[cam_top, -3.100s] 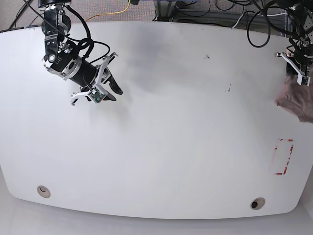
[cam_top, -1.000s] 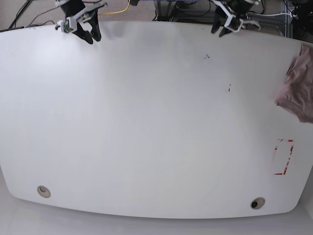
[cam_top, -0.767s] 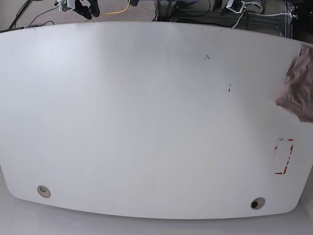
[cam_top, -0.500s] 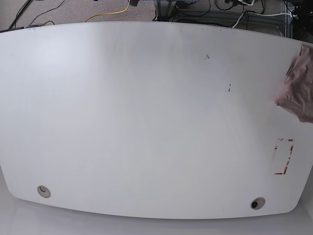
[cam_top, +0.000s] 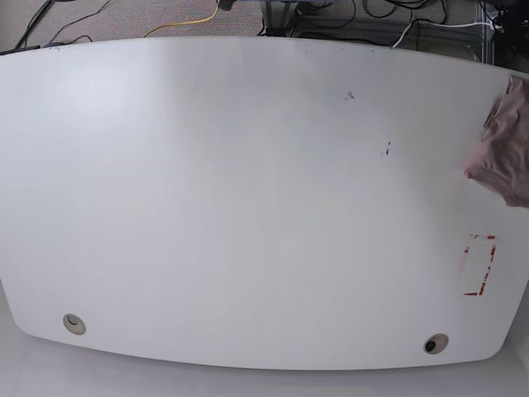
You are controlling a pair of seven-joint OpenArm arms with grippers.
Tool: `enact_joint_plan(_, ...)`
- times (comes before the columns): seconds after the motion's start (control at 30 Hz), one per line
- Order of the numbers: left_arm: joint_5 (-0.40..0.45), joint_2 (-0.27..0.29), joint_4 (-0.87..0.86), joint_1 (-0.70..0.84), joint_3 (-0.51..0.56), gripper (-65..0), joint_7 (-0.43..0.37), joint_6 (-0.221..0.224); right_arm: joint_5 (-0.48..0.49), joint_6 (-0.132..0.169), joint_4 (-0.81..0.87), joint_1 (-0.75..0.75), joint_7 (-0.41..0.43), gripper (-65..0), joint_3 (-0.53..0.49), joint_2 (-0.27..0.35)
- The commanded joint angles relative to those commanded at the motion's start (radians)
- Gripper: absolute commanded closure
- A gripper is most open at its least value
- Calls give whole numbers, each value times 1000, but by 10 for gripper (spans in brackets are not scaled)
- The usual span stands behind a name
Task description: Layout the t-shirt on the table in an organized manner, then fold the t-shirt properly
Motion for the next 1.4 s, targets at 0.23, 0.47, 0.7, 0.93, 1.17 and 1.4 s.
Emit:
enact_joint_plan(0.23,58,-37,-247,-164,38,-126,0,2,-14,-2,-181,126,0,-146,-41,-2)
enact_joint_plan(0.47,92,-41,-453,-304,38,-126,-2,3,-37,-2,-382,278,3,-146,-55,-2)
enact_joint_plan(0.7,146,-41,-674,-460,37,-126,-3,17,-91,-5,-520,400,5,-146,-84,-2)
enact_joint_plan(0.93,183,-40,-893,-591,38,-126,-57,141,-101,-48,-649,505,0,-149,-91,-15)
enact_joint_plan(1.17,184,-40,-1079,-697,40,-129,-141,232,-103,-60,-755,595,0,-151,-92,-26)
enact_joint_plan(1.4,184,-38,-1218,-792,74,-129,-147,318,-103,-74,-842,666,-2,-152,-92,-28)
